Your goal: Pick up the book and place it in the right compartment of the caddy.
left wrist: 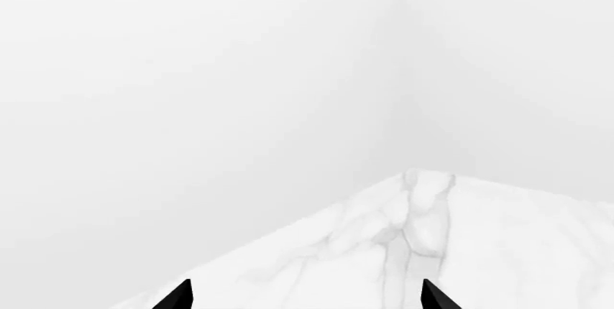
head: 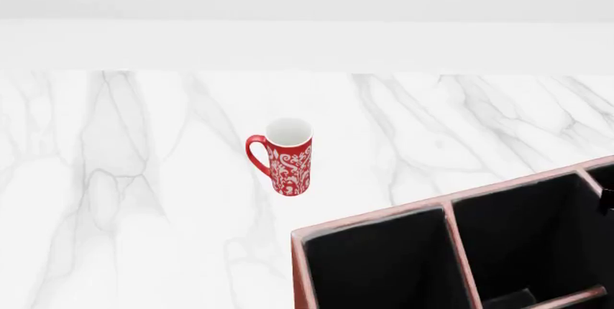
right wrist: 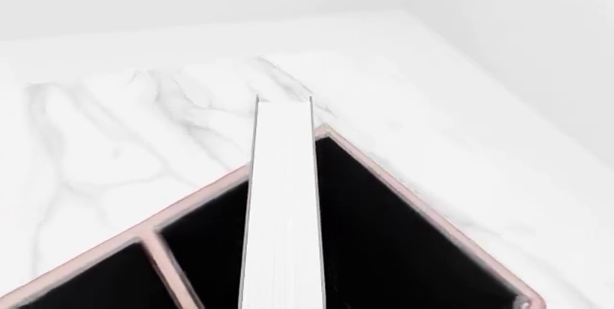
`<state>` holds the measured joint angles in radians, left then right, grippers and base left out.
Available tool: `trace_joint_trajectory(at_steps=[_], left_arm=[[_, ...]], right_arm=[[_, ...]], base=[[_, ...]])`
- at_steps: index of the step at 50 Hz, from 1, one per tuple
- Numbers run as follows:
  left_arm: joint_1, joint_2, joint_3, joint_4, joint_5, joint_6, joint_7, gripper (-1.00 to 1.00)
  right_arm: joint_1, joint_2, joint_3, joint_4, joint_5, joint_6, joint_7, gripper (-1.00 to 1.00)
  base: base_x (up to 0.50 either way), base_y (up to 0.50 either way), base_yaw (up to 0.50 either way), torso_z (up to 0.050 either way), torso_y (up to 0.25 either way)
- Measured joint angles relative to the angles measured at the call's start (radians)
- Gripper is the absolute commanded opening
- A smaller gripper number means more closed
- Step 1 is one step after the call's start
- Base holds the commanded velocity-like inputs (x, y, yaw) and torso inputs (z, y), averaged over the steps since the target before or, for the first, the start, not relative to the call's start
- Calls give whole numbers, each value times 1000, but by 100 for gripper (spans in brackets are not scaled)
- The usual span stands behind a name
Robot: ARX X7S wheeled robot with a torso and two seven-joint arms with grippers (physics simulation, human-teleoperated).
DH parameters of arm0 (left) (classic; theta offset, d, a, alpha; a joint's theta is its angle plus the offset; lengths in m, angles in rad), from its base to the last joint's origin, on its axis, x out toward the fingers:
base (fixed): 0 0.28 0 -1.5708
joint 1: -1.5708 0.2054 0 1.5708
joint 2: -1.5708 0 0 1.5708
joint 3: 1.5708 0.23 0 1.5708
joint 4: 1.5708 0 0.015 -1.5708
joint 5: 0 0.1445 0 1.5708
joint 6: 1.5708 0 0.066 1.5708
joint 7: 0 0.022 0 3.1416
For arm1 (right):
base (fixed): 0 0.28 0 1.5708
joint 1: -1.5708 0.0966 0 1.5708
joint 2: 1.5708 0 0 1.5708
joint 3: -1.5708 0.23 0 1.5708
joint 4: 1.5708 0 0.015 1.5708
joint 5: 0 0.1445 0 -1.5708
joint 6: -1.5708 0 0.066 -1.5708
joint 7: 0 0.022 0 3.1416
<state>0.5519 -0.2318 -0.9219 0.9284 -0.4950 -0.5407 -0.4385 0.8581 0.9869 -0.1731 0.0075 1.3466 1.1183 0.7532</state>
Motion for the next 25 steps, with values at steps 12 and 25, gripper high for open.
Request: trace_joint_trajectory(at_steps=[12,25], left_arm=[[-1,-5,2,5,-2,-5,-4,100],[1,-6,3,5,-1,-4,-6,100]], right_arm=[[-37,-29,-29,34,-42,-39,-40,-100],[-60,-53,-55,74,-89,-69,-69,100]], base=[[0,0,0,0,1],[0,0,0,0,2]])
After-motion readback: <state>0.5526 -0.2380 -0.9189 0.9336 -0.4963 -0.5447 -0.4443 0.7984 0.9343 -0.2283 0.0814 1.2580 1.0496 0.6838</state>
